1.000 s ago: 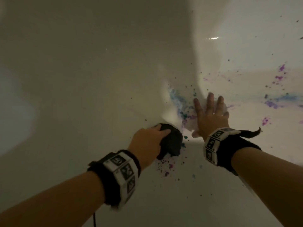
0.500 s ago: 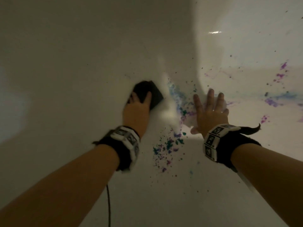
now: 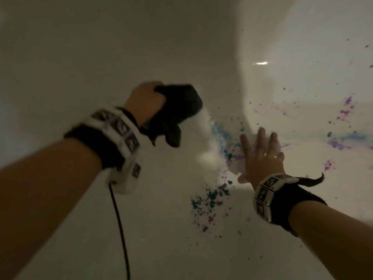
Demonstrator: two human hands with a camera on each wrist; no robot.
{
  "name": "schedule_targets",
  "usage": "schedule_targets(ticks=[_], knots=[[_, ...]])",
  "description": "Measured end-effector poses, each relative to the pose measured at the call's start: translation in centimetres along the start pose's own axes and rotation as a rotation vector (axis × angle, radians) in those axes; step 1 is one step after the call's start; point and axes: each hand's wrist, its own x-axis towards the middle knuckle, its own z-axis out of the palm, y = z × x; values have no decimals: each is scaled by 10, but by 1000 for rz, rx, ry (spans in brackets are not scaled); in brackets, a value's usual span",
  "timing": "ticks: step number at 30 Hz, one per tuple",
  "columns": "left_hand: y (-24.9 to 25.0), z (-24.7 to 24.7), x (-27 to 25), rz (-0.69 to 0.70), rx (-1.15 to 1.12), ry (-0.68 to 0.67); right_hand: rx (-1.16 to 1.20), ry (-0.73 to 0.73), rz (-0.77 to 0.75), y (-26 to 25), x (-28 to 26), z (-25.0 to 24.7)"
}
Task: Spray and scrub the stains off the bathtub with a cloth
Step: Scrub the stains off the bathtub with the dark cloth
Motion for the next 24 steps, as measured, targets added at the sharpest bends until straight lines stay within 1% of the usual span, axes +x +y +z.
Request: schedule_targets(ticks=[2,5,6,7,8,9,10,11,12,13,14,15,16,17,19,21,24], knots=[[6,-18,31,-33,46,60,-1,-2,2,0,0,1],[3,-30,68,-181,145,51,0,4,0,0,0,1],[0,-30,75,-204,177,89,6,4,0,0,0,1],[-3,-27,78,-216,191,178,12,4,0,0,0,1],[-5,-22,76,-204,225,319,15,4,0,0,0,1],[-7,-15,70,-135,285,467,18,6,-1,0,0,1],[-8,-7,63,-13,353,553,19,9,-3,0,0,1],[-9,2,56,112,427,543,19,7,-6,1,0,1],[-11,12,51,201,509,468,20,1,-8,1,0,1],[-17,21,49,234,601,365,21,-6,-7,1,0,1],[-23,27,48,217,683,270,20,-10,-5,0,0,1],[-30,31,51,181,742,212,15,-9,-5,0,0,1],[-36,33,54,155,768,191,11,-5,-5,0,0,1],[-42,33,57,143,762,200,7,0,-5,1,0,1],[-47,32,59,141,704,246,0,10,-11,1,0,2],[-44,34,61,123,665,259,-5,15,-22,2,0,3],[-31,37,64,65,671,253,-5,15,-26,2,0,4]])
